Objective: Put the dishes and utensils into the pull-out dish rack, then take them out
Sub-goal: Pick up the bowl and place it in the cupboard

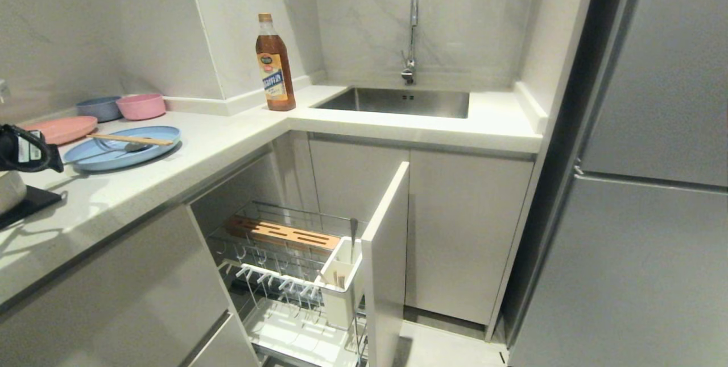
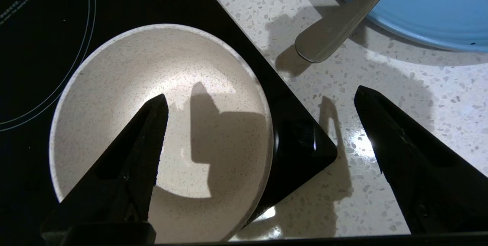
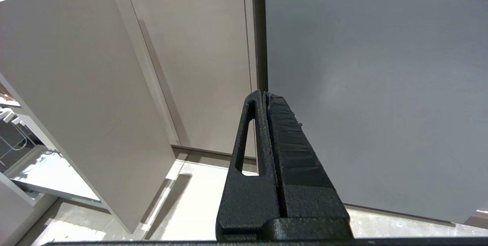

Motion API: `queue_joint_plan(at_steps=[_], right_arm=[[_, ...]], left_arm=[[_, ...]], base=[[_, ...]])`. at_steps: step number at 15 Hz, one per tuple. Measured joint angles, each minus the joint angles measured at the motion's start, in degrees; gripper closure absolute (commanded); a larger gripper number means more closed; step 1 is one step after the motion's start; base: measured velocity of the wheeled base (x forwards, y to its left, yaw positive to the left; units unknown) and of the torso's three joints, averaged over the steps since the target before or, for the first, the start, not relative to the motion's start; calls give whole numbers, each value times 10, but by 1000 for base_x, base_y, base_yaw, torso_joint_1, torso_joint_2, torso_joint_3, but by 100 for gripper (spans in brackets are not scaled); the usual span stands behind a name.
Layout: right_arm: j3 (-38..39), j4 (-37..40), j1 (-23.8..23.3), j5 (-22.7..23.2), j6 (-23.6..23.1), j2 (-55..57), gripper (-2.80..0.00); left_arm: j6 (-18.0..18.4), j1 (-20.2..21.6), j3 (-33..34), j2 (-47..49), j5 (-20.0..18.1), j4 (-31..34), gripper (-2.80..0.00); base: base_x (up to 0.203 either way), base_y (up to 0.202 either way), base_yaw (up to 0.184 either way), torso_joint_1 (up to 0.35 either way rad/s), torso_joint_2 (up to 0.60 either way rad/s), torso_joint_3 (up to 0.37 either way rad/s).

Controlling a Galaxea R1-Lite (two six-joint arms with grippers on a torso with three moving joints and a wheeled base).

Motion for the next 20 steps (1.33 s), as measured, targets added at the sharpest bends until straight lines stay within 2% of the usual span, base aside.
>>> queue_joint_plan(at_steps=[17, 18, 20], right_arm=[[0, 0, 0, 0, 0, 0, 0], [0, 0, 0, 0, 0, 0, 0], [0, 0, 0, 0, 0, 0, 0]], left_arm=[[10, 0, 1, 11, 3, 1, -280], [10, 0, 1, 11, 3, 1, 0], [11, 2, 1, 11, 3, 2, 0]], base=[[0, 0, 0, 0, 0, 0], [0, 0, 0, 0, 0, 0], [0, 0, 0, 0, 0, 0]])
